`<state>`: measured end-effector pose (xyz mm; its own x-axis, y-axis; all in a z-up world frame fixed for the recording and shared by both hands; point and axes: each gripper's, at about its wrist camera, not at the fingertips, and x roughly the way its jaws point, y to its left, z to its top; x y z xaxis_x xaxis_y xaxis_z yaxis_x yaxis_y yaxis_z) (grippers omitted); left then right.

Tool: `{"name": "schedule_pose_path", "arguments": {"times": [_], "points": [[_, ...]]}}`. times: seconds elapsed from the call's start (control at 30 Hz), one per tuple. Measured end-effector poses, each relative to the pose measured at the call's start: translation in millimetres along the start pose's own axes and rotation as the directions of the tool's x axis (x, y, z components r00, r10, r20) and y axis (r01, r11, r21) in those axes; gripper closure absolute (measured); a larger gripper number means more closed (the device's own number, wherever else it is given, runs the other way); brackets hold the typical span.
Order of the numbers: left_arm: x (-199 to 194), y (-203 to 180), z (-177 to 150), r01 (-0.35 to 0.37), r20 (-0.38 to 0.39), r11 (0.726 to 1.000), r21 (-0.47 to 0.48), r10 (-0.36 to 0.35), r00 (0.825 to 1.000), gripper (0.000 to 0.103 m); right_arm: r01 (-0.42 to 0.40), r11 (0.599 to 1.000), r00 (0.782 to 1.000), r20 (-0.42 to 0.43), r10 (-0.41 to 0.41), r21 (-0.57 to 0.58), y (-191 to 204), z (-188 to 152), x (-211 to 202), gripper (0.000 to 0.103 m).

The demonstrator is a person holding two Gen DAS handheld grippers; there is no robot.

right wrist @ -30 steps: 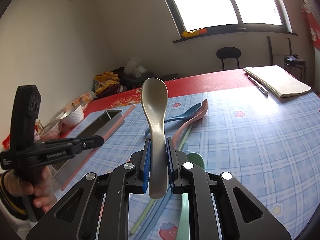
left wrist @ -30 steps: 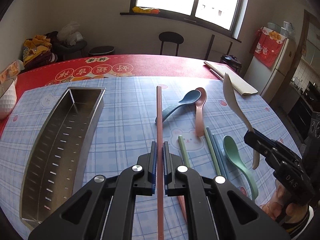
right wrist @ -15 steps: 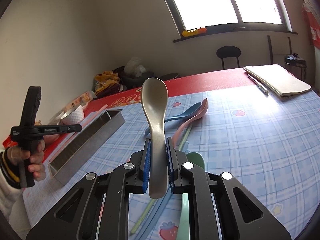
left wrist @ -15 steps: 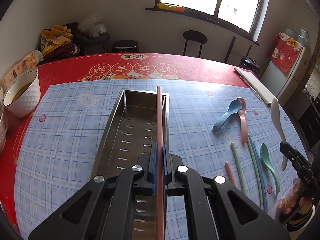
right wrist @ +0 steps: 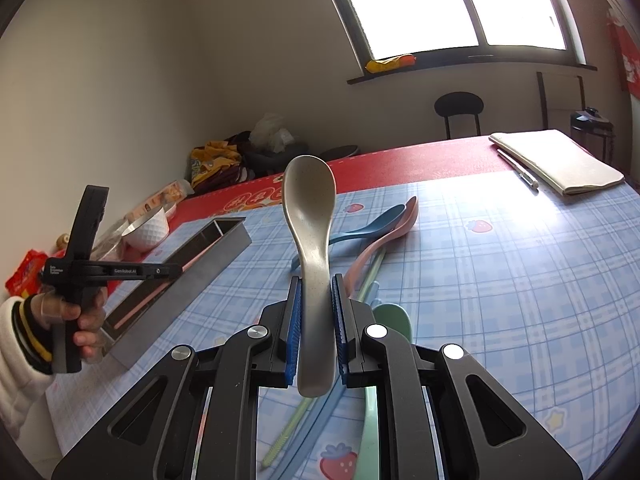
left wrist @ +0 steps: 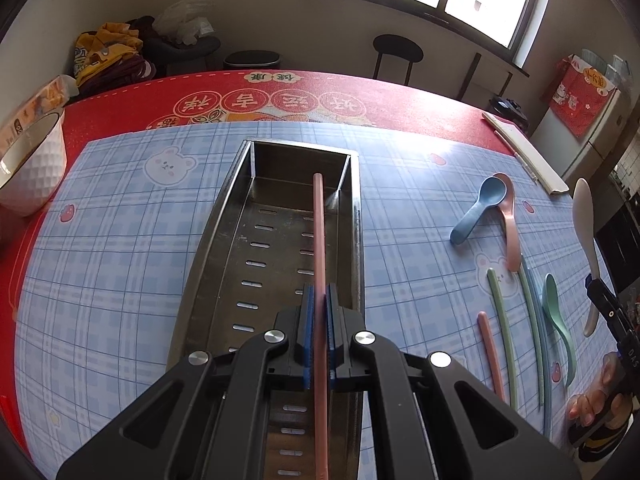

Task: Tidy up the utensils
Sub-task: 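Carry the pink chopstick into the steel caddy and open the left gripper, then lower the cream spoon into the steel caddy and open the right gripper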

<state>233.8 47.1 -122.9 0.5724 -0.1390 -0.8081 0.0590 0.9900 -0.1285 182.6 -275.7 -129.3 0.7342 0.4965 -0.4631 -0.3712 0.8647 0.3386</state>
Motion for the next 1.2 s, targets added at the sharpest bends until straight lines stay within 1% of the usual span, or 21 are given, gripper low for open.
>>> {"name": "schedule_pose_path", "arguments": {"times": [0.2,0.37,0.47,0.53,0.57,0.6,0.63,0.67,0.7,0.73,0.77,0.8,0.9,1.07,1.2], "points": [[9.6,-4.4,3.1,-0.006,-0.028,1.000,0.003,0.006,1.000,0.097,-0.001,1.000,1.000,0.001,0.001,0.004,-0.9,0.1,-0.2,0.088],[8.6,-3.9,4.0,0.014,-0.030,1.000,-0.005,-0.014,0.999,0.097,-0.001,1.000,1.000,0.001,0.001,0.004,-0.8,0.2,-0.5,0.088],[5.1,-3.3,3.4,0.018,-0.027,1.000,-0.010,-0.018,0.999,0.095,-0.009,1.000,1.000,-0.001,0.009,0.017,-3.3,0.3,0.3,0.088],[-2.8,-3.5,2.0,0.006,-0.006,1.000,-0.010,-0.007,1.000,0.091,-0.014,0.999,1.000,-0.002,0.014,0.031,-6.8,0.4,0.3,0.088],[-8.5,-4.9,0.6,0.006,0.011,1.000,-0.002,-0.006,1.000,0.083,-0.016,0.999,1.000,-0.001,0.016,0.035,-7.9,0.5,0.3,0.088],[-15.4,-6.9,-1.7,0.015,0.034,1.000,0.012,-0.015,0.999,0.066,-0.018,0.999,1.000,-0.002,0.018,0.036,-8.4,0.5,0.5,0.088],[-23.2,-10.1,-4.7,0.014,0.062,0.999,0.033,-0.016,0.998,0.058,-0.020,0.999,1.000,-0.003,0.020,0.036,-8.6,0.5,0.8,0.088],[-31.3,-14.4,-8.6,0.003,0.093,0.998,0.065,-0.009,0.996,0.041,-0.021,0.999,1.000,-0.006,0.021,0.036,-8.7,0.4,1.3,0.088],[-39.6,-19.2,-13.5,-0.018,0.132,0.995,0.103,0.004,0.991,0.030,-0.023,0.999,1.000,-0.009,0.023,0.038,-9.2,0.4,1.9,0.088],[-47.4,-23.7,-19.8,-0.041,0.175,0.989,0.141,0.016,0.984,0.026,-0.023,0.999,1.000,-0.012,0.023,0.041,-9.7,0.4,2.6,0.088],[-53.9,-27.2,-26.9,-0.068,0.214,0.982,0.173,0.030,0.976,0.016,-0.023,0.999,1.000,-0.016,0.024,0.043,-10.3,0.4,3.4,0.088],[-59.0,-29.3,-33.8,-0.098,0.246,0.976,0.194,0.048,0.968,0.011,-0.025,0.999,0.999,-0.021,0.026,0.047,-11.0,0.4,4.3,0.088],[-67.4,-27.3,-45.8,-0.148,0.301,0.966,0.210,0.080,0.950,0.006,-0.025,0.998,0.999,-0.035,0.028,0.063,-13.8,0.2,7.1,0.088],[-79.0,-8.4,-51.8,-0.218,0.392,0.961,0.171,0.137,0.910,0.006,-0.004,0.998,0.998,-0.063,0.009,0.070,-13.8,-0.5,13.5,0.088],[-82.8,6.1,-54.9,-0.213,0.455,0.965,0.150,0.124,0.882,0.006,0.039,0.998,0.995,-0.091,-0.034,0.058,-10.6,-1.1,18.9,0.088]]}}
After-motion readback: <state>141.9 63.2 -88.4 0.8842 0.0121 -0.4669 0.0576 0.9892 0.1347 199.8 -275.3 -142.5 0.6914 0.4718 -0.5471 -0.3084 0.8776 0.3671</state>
